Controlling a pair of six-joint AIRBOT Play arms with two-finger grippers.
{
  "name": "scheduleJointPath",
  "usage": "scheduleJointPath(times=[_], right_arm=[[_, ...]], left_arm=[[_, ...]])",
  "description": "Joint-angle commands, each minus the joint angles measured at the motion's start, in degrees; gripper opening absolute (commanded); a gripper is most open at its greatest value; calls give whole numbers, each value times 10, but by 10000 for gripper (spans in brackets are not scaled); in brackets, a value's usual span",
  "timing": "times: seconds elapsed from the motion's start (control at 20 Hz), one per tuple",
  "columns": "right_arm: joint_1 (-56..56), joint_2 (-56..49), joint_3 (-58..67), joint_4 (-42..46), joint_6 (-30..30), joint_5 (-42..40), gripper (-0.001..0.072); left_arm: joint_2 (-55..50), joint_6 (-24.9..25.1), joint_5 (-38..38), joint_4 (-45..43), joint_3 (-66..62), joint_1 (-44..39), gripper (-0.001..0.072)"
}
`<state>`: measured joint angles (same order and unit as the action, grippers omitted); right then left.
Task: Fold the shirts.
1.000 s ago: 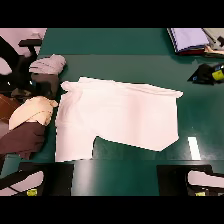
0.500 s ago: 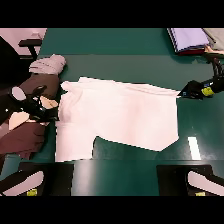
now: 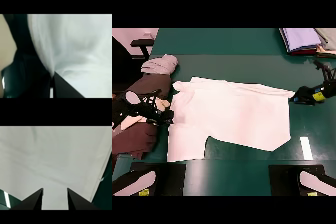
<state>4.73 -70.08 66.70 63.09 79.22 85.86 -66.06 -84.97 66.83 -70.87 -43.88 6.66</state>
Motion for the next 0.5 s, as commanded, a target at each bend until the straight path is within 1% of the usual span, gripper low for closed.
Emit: scheduleJointPath(times=[0.0,0.05,0.1,0.15,0.3,0.45], right_arm=[[36,42,-89,19,12,16,368],[57,66,-129,42,18,17,422],[77,87,-164,55,19,23,552],[99,110,-204,57,21,33,584],[123,158,-308,53,49,35,573],[89,169,-385,1,50,5,572]], left_arm=[[34,10,13,5,-21,0,23],[51,10,13,5,-27,0,24],[67,10,14,6,-29,0,24],[78,10,14,9,-30,0,24],[85,10,13,27,-30,0,24],[85,10,11,45,-30,0,24]])
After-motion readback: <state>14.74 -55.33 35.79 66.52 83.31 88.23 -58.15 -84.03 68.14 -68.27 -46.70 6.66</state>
